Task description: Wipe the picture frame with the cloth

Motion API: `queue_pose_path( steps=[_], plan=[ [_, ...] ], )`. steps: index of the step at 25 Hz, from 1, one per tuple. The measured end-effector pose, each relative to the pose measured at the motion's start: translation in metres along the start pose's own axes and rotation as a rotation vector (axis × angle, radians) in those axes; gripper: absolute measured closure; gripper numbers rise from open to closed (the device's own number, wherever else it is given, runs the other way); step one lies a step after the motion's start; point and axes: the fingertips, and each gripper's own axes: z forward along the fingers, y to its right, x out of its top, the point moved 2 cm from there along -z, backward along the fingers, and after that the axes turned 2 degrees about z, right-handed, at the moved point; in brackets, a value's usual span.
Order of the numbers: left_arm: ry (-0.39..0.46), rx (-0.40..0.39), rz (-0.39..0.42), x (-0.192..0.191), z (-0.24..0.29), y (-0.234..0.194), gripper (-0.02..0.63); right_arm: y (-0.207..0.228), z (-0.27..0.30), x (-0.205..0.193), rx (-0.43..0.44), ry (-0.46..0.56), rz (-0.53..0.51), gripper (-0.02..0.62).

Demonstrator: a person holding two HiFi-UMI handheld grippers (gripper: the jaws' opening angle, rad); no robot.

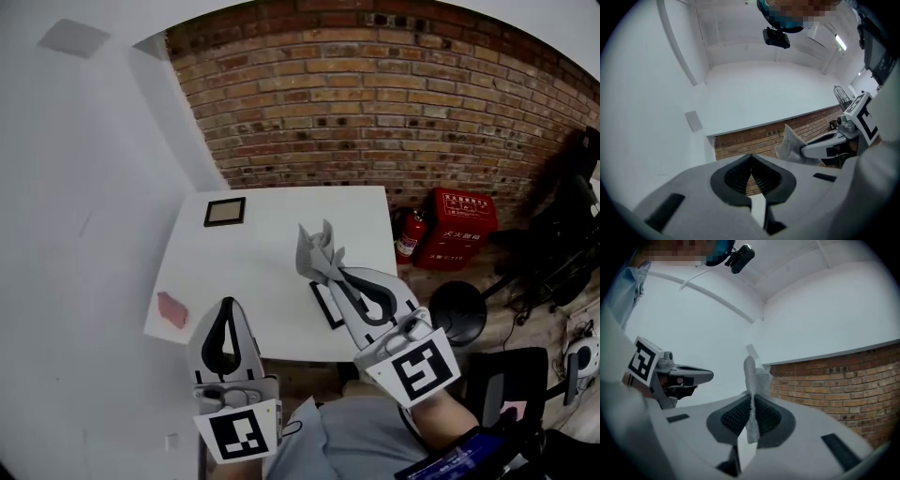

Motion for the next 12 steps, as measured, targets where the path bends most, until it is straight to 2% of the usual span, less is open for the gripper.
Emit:
queue_pose_path(
  steps=[6,12],
  plan=[
    [-0.036,-0.012,-0.025,-0.023,0.011,0.003,0.597,0.005,0.003,-0.024,-0.041,-0.058,0.019,0.569],
    [-0.051,-0.033,-0.044,-0.037,0.02,0.009,0.597,0.013,0.005,-0.034,-0.08,-0.065,0.017,0.572]
  ],
)
